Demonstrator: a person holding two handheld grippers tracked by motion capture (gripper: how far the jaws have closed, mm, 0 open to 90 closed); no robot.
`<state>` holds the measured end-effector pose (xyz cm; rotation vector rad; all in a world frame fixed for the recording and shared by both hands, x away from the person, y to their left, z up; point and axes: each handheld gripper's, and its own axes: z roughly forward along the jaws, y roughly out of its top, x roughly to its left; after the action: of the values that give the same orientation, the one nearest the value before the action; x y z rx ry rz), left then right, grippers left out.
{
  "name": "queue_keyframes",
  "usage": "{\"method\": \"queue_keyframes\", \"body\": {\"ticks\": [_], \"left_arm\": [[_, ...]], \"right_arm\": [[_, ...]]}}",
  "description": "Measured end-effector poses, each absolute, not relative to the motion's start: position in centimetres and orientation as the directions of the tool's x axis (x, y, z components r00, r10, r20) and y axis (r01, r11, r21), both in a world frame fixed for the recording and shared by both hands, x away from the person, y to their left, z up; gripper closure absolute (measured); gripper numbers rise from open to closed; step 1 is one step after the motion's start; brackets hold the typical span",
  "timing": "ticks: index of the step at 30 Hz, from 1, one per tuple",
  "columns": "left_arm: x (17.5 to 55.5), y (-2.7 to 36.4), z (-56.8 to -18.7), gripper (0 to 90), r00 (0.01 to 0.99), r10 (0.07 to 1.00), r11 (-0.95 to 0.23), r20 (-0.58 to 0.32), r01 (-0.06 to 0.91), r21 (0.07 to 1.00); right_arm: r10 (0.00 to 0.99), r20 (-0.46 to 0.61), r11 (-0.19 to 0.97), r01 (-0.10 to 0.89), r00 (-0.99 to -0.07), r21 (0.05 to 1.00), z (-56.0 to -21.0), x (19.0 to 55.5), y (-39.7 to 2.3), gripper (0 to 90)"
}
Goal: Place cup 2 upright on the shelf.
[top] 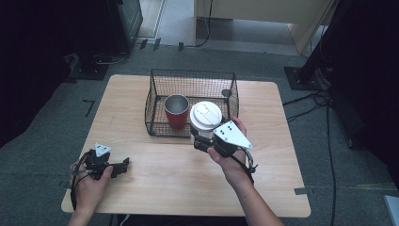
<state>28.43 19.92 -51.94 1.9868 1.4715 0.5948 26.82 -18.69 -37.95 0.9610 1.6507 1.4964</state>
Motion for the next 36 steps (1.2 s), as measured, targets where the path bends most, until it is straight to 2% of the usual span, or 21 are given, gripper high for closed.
{"method": "queue_keyframes", "body": {"ticks": [16, 36], "left_arm": [[28.4, 19.9, -51.9, 0.1, 0.29, 0.957, -0.217, 0.009, 0.694, 0.686], [28.4, 19.9, -51.9, 0.1, 0.29, 0.957, -0.217, 0.009, 0.694, 0.686]], "right_arm": [[0.89, -0.026, 0.055, 0.051, -0.455, 0.997, -36.4, 28.1, -18.9, 15.7], [0.915, -0.022, 0.042, 0.041, -0.402, 0.998, -34.3, 31.5, -19.6, 15.7]]}}
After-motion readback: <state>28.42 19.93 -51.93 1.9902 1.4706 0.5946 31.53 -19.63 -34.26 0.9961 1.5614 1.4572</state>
